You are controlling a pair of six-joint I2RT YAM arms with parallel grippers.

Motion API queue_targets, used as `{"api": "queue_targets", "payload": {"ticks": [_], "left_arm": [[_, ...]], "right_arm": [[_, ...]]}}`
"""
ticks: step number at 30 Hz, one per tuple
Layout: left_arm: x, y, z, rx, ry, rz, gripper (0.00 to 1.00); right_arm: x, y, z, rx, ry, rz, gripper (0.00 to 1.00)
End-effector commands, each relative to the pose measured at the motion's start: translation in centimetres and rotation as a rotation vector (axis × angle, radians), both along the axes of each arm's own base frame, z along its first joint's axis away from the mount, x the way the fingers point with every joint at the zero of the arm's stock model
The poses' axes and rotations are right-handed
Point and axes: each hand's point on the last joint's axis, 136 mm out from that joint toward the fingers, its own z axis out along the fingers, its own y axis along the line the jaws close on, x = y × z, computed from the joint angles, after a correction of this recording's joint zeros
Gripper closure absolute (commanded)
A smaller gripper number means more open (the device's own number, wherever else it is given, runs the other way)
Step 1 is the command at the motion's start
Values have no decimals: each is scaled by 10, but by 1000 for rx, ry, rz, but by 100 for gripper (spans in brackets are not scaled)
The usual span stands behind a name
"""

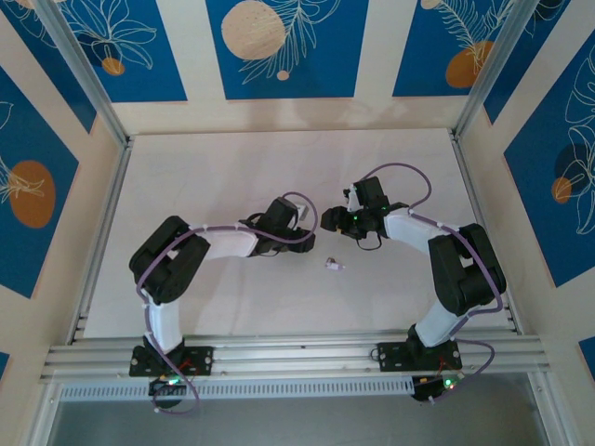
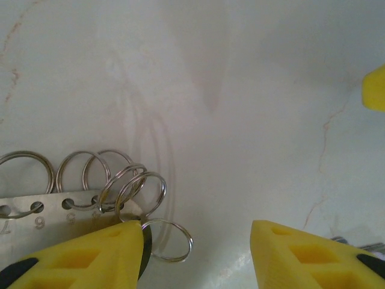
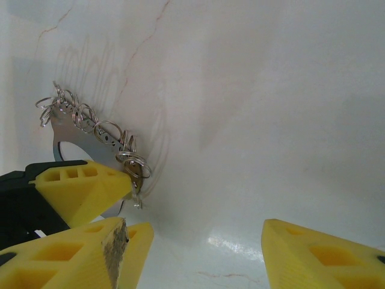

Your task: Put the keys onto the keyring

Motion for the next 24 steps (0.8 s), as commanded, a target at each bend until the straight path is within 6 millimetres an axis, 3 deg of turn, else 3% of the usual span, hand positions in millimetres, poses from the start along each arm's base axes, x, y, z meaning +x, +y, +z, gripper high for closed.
{"api": "queue_targets", "payload": {"ticks": [1, 12, 24], "left_arm": [[-2, 0, -6, 73, -25, -25, 50], [3, 13, -18, 270, -99, -60, 53], [8, 15, -21, 311, -123, -45, 63]], "right_arm": [[-4, 1, 5, 30, 2, 4, 38], [-4, 1, 4, 34, 3, 3, 38], [-4, 2, 3, 38, 5, 6, 38]]}}
